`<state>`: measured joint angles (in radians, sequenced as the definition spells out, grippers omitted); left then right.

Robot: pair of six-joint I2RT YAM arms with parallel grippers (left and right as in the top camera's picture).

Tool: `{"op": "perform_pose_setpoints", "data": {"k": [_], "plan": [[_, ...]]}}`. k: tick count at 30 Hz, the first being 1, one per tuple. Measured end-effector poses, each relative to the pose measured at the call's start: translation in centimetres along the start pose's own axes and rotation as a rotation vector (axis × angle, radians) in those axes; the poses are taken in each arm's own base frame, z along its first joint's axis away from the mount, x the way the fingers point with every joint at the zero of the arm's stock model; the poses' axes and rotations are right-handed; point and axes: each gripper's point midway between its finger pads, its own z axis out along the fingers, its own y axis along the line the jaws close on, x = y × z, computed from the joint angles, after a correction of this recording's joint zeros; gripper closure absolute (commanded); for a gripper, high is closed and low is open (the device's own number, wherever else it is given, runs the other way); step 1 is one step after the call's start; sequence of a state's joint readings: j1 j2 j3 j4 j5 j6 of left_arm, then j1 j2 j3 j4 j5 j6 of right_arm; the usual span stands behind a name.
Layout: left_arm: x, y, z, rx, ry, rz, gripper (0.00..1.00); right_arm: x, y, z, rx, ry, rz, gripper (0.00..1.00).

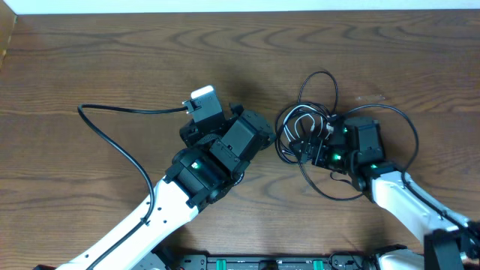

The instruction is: Untangle cables

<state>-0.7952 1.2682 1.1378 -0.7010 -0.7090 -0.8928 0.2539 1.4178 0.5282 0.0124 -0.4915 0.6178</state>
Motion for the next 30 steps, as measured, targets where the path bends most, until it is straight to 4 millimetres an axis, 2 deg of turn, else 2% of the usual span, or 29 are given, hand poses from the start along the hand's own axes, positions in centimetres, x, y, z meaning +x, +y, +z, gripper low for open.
{"op": "perform_pose_setpoints", "data": {"k": [4,17,25,30], "plan": [[0.0,0.0,0.0,0.001,-0.001,-0.001,0.13,0.4,0.7,0.7,-0.038,0.023,0.004,0.01],[0.6,-0.2,0.6,-0.016,0.011,0.018,0.13,1.1,1.5,1.1,-0.058,0.046,-0.007,0.04],[0.8,-0.2,0.8,-0.022,0.016,0.025,0.14,0.5,2.1,1.1,-0.079,0.021,0.025,0.06],[0.8,-0.2,0.8,-0.022,0.016,0.025,0.13,0.9,2.5,1.2,-0.083,0.033,0.042,0.07]]}}
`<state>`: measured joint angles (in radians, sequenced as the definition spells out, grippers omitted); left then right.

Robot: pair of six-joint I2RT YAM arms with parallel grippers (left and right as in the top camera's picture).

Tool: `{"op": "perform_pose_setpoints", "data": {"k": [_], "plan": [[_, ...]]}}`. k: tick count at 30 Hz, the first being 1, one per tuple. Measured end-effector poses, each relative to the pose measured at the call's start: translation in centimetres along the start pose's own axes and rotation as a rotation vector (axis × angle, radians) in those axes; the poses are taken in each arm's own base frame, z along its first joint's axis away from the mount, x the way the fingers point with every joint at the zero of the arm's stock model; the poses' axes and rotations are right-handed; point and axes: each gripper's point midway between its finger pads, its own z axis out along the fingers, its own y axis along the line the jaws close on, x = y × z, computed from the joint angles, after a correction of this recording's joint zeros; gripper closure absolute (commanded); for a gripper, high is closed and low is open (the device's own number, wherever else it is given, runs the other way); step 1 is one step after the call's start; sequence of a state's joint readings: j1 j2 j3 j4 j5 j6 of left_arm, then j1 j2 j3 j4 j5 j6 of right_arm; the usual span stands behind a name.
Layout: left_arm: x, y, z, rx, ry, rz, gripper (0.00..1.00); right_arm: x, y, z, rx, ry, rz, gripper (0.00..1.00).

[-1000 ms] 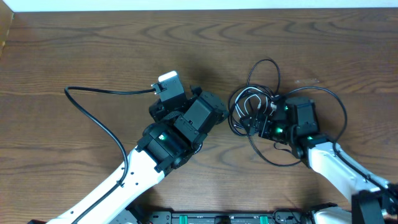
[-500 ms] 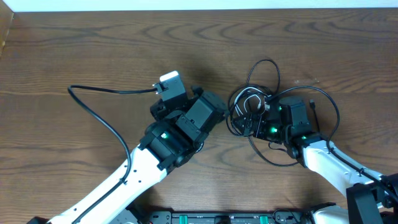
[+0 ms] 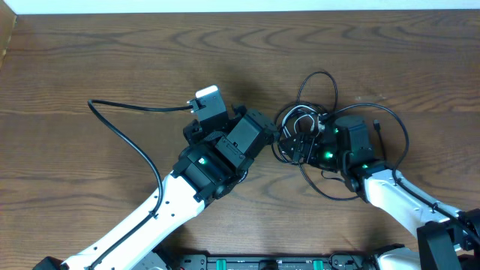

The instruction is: Untangle cables

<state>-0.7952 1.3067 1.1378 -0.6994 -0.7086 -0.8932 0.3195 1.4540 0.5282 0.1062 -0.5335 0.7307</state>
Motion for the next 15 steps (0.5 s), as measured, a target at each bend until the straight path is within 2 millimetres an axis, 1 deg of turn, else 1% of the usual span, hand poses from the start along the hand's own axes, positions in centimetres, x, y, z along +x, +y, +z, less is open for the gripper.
{"op": "perform_pose_setpoints", "data": {"k": [3,5,6,7,8,9,10,12,13,14,15], "plan": [[0.0,0.0,0.0,0.0,0.0,-0.001,0.13,0.9,0.6,0.5,0.002,0.019,-0.023,0.07],[0.0,0.0,0.0,0.0,0.0,0.0,0.13,1.2,0.8,0.7,0.008,0.021,-0.029,0.11],[0.0,0.0,0.0,0.0,0.0,0.0,0.13,1.4,0.9,0.8,0.01,0.02,-0.031,0.2],[0.0,0.0,0.0,0.0,0.0,0.0,0.13,1.4,1.1,1.0,0.014,0.015,-0.033,0.26],[0.0,0.0,0.0,0.0,0.0,-0.001,0.13,1.4,1.1,1.0,0.019,0.012,-0.034,0.39],[0.0,0.0,0.0,0.0,0.0,0.0,0.13,1.4,1.0,1.0,0.024,0.007,-0.035,0.44],[0.0,0.0,0.0,0.0,0.0,-0.001,0.13,1.3,0.9,1.0,0.031,0.0,-0.03,0.64],[0.0,0.0,0.0,0.0,0.0,0.0,0.13,1.1,0.8,1.0,0.039,-0.007,-0.026,0.84],[0.0,0.0,0.0,0.0,0.0,0.0,0.14,1.1,0.7,1.0,0.041,-0.009,-0.024,0.97],[0.0,0.0,0.0,0.0,-0.001,0.0,0.13,1.1,0.7,1.0,0.042,-0.011,-0.023,0.99],[0.0,0.0,0.0,0.0,0.0,0.0,0.13,1.0,0.7,1.0,0.045,-0.013,-0.019,0.99]]}}
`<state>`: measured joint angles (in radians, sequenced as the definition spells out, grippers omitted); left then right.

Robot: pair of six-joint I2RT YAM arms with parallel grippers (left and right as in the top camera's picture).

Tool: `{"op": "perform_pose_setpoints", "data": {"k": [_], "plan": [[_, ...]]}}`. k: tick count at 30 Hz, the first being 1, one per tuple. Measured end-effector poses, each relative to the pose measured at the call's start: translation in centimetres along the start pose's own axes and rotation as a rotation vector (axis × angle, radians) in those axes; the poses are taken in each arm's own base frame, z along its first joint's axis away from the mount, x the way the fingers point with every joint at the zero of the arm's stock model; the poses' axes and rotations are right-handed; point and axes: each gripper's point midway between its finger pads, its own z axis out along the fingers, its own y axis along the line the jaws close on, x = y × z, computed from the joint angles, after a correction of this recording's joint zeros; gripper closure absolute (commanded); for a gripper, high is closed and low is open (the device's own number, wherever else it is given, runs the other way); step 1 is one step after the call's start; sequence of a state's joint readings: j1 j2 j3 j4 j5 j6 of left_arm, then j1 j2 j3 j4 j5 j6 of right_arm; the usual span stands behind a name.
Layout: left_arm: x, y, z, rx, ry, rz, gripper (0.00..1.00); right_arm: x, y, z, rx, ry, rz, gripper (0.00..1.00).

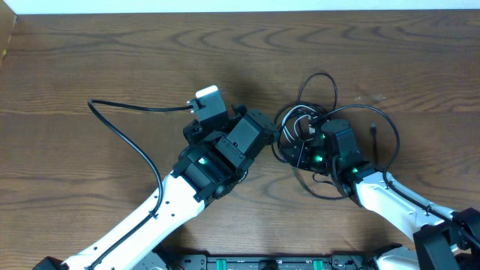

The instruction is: Untangle cables

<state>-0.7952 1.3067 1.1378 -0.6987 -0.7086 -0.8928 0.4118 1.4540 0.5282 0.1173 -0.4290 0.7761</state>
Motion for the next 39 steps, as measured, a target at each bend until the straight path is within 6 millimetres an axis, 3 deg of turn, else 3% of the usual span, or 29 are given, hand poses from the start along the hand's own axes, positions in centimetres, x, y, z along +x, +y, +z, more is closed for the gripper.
{"op": "perform_pose_setpoints", "data": {"k": [8,11,14,16,19,22,24,29,32,39], "plan": [[0.0,0.0,0.0,0.0,0.0,0.0,0.13,-1.3,1.4,-0.4,-0.082,-0.026,-0.006,0.99],[0.0,0.0,0.0,0.0,0.0,0.0,0.13,-2.6,2.3,-1.7,-0.148,-0.042,0.005,0.99],[0.0,0.0,0.0,0.0,0.0,0.0,0.14,-4.8,4.7,-4.0,-0.221,-0.108,-0.033,0.99],[0.0,0.0,0.0,0.0,0.0,-0.001,0.13,-7.4,8.0,-7.3,-0.299,-0.203,-0.09,0.99],[0.0,0.0,0.0,0.0,0.0,-0.001,0.14,-9.2,11.1,-10.8,-0.36,-0.283,-0.141,0.99],[0.0,0.0,0.0,0.0,0.0,0.0,0.14,-10.6,13.3,-13.9,-0.398,-0.348,-0.178,0.99],[0.0,0.0,0.0,0.0,0.0,-0.001,0.13,-12.3,15.4,-17.3,-0.43,-0.426,-0.214,0.99],[0.0,0.0,0.0,0.0,0.0,-0.001,0.13,-14.9,18.2,-22.2,-0.465,-0.534,-0.264,0.99],[0.0,0.0,0.0,0.0,0.0,-0.001,0.13,-15.7,19.8,-24.3,-0.487,-0.574,-0.295,0.99],[-0.1,-0.2,0.0,0.006,-0.004,-0.007,0.14,-16.1,21.7,-26.4,-0.515,-0.611,-0.333,0.99]]}}
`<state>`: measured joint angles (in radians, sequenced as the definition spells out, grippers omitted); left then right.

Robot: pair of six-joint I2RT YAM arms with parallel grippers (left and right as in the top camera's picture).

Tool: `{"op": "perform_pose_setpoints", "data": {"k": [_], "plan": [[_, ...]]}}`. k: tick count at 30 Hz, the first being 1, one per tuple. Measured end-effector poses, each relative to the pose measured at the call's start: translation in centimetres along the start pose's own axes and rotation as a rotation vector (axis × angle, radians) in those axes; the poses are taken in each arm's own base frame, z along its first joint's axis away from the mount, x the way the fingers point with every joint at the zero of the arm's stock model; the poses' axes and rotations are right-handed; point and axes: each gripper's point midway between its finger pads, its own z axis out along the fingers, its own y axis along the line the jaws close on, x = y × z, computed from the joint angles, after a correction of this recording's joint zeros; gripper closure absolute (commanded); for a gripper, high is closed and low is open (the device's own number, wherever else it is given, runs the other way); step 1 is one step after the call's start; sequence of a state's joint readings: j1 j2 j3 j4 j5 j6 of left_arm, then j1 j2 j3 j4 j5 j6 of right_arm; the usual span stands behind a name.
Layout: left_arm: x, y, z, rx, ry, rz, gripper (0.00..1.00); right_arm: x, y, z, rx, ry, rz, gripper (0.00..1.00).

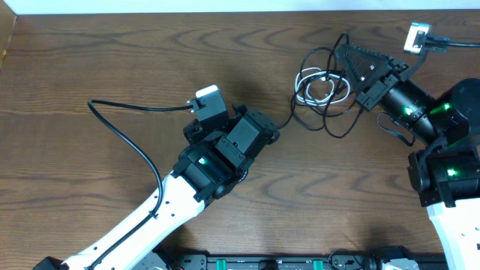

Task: Untangle cables
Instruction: 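Pull the black cable out to the upper right with the right gripper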

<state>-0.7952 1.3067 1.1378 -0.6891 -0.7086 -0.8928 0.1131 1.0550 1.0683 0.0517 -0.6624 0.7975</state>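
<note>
My left gripper (206, 111) is shut on a white plug block (208, 97). Its black cable (124, 142) runs left and loops back under the left arm. A tangle of black and white cables (321, 86) lies at the upper middle. One black strand trails from it to the left gripper's side. My right gripper (346, 54) is raised at the tangle's upper right edge. Its jaws look closed on black strands there. A small white connector (415, 35) shows beyond the right arm at the far top right, its cable leading off right.
The wooden table's far edge (225, 12) runs along the top of the view. The two arms' bases stand at the near edge. The right arm's body (442, 161) fills the right side.
The right gripper was low in the tangle near the table's middle. It is now raised at the upper right, and the tangle has moved up and right with it. The left arm has not moved.
At first the left gripper held the plug block and the right gripper sat at the tangle's right side. The left then shifted slightly right, and the right moved left into the tangle. Now the right gripper is up and away with strands, and the tangle is stretched out.
</note>
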Motion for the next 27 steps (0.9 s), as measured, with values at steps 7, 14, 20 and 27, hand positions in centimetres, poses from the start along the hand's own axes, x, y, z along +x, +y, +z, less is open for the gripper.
{"op": "perform_pose_setpoints", "data": {"k": [7,14,20,27], "plan": [[0.2,-1.7,-0.1,0.076,0.029,-0.034,0.13,1.4,0.4,0.0,-0.038,0.074,0.033,0.99],[0.4,-2.6,-0.2,0.12,0.045,0.036,0.13,4.2,3.2,-1.5,-0.212,0.28,0.138,0.99],[0.5,-3.3,-0.3,0.155,0.056,0.051,0.13,4.2,3.9,-3.4,-0.282,0.368,0.201,0.99],[3.2,-7.6,-1.9,0.436,0.163,0.389,0.14,4.3,4.1,-3.8,-0.296,0.392,0.222,0.99]]}}
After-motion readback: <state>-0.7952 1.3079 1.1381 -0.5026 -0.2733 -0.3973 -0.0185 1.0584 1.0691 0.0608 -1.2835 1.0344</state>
